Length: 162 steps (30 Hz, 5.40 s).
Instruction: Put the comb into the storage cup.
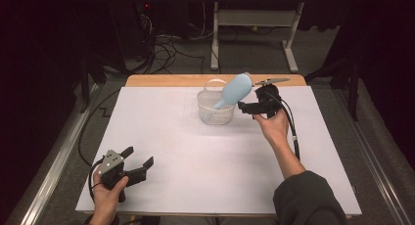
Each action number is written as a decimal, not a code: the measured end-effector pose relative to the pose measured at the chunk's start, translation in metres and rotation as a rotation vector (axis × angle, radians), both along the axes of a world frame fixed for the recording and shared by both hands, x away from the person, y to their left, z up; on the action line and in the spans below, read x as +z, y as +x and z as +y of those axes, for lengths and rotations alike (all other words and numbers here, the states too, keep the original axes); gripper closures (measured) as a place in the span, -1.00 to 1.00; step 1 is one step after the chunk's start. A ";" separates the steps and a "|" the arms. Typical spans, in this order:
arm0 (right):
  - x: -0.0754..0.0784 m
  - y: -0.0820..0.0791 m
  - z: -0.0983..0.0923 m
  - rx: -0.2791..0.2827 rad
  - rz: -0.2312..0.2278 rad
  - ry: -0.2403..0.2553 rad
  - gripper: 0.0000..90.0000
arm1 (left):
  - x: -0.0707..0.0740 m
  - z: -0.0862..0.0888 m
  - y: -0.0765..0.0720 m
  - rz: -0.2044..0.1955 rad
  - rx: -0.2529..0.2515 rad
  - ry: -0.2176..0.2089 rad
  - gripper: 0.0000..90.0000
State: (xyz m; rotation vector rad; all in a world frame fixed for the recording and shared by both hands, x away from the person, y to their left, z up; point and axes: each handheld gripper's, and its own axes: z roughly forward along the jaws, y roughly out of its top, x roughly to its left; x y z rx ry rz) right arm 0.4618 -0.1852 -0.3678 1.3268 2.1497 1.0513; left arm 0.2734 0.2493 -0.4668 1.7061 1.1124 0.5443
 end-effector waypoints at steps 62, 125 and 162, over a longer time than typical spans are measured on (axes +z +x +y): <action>-0.001 -0.037 -0.031 0.026 -0.062 0.049 -0.58 | 0.000 0.000 0.000 0.000 0.014 0.003 -0.66; -0.014 -0.065 -0.065 -0.001 -0.089 0.177 -0.56 | 0.000 0.000 -0.001 0.001 0.012 0.007 -0.66; -0.014 -0.096 -0.083 -0.007 -0.142 0.175 -0.60 | 0.000 0.000 -0.001 -0.001 0.014 0.006 -0.66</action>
